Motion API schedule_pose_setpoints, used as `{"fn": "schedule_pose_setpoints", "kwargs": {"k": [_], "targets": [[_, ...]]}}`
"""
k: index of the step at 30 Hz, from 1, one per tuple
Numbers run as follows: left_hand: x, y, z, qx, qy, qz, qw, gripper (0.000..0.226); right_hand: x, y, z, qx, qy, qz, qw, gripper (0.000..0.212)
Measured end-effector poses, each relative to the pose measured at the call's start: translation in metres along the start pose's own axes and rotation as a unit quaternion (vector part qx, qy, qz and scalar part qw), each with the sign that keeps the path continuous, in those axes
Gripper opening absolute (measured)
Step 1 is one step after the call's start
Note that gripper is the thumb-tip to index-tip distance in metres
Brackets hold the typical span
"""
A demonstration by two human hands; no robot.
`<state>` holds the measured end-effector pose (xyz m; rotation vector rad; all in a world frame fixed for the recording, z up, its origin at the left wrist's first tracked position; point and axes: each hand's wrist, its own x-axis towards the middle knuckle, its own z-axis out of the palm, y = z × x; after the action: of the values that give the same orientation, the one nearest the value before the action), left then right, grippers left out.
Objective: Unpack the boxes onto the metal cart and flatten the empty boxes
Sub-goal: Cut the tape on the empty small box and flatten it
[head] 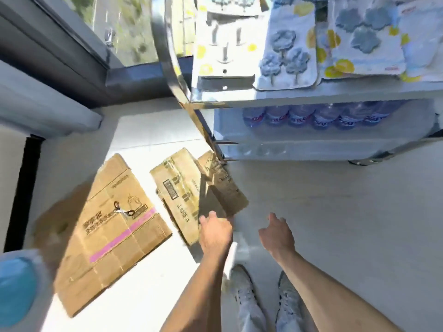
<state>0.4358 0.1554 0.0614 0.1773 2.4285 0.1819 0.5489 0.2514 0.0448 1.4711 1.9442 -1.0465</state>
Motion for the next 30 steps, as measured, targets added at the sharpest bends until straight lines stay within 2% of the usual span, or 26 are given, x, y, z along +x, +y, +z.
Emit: {"fn": "schedule_pose_setpoints", "kwargs": {"k": [2, 6, 10, 12, 14, 17, 27, 30], "targets": [[0.008, -0.027, -0.008, -0.024, 0.011, -0.052, 0.998, 0.04, -0.001, -0.02, 0.015, -0.048, -0.023, -0.032, 0.998, 0.034], [0.016, -0.079, -0.011, -0.048, -0.001, -0.099, 0.994, 0.043, -0.004, -0.047, 0.044, -0.089, -0.05, -0.06, 0.993, 0.03], [0.03, -0.119, -0.02, -0.06, -0.01, -0.138, 0.989, 0.04, -0.001, -0.072, 0.079, -0.107, -0.057, -0.069, 0.99, 0.009], [0.041, -0.138, -0.028, -0.072, -0.012, -0.158, 0.985, 0.039, 0.001, -0.09, 0.097, -0.153, -0.068, -0.072, 0.983, 0.007], [0.055, -0.154, -0.037, -0.076, -0.011, -0.166, 0.983, 0.04, 0.006, -0.11, 0.11, -0.186, -0.066, -0.085, 0.977, 0.017], [0.084, -0.176, -0.053, -0.083, -0.006, -0.179, 0.98, 0.041, 0.015, -0.152, 0.131, -0.162, -0.063, -0.093, 0.98, 0.035], [0.179, -0.223, -0.133, -0.121, 0.053, -0.22, 0.967, 0.042, 0.049, -0.299, 0.164, -0.19, -0.069, -0.183, 0.962, 0.045], [0.206, -0.234, -0.143, -0.139, 0.055, -0.233, 0.961, 0.044, 0.061, -0.329, 0.176, -0.196, -0.067, -0.243, 0.948, 0.049]]}}
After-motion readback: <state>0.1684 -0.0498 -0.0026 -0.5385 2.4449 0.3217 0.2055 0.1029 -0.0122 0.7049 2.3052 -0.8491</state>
